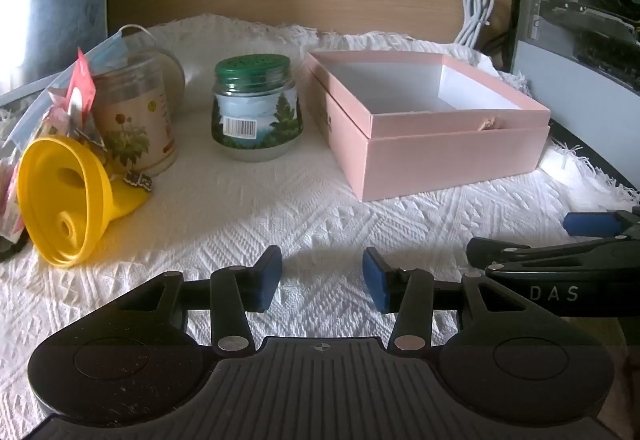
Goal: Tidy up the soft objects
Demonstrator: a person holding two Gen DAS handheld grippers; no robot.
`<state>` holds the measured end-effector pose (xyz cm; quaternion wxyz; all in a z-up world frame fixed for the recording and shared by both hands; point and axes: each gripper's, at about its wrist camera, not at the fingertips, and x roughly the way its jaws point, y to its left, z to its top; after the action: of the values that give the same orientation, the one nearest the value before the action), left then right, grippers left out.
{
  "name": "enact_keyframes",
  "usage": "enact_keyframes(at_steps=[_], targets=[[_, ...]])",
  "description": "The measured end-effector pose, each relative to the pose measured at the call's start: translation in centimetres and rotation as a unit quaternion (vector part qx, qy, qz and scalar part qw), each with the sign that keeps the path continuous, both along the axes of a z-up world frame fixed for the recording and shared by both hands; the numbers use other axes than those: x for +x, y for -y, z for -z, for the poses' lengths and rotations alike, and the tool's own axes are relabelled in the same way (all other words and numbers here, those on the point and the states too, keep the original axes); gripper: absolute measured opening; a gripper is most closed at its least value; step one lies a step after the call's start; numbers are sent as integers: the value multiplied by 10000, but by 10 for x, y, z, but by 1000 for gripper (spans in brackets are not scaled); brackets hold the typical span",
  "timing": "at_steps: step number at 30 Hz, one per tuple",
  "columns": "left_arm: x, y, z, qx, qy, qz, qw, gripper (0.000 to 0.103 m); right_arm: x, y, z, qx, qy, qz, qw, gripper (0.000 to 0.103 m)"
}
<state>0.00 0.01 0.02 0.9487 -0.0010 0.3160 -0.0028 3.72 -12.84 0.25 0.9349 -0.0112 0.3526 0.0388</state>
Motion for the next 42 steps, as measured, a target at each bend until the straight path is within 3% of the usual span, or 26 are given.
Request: enact_keyframes(at_steps=[42], targets=[[0, 0, 0, 8, 0, -1, 10000, 50, 1, 0, 0, 17, 14, -43, 10000, 103]])
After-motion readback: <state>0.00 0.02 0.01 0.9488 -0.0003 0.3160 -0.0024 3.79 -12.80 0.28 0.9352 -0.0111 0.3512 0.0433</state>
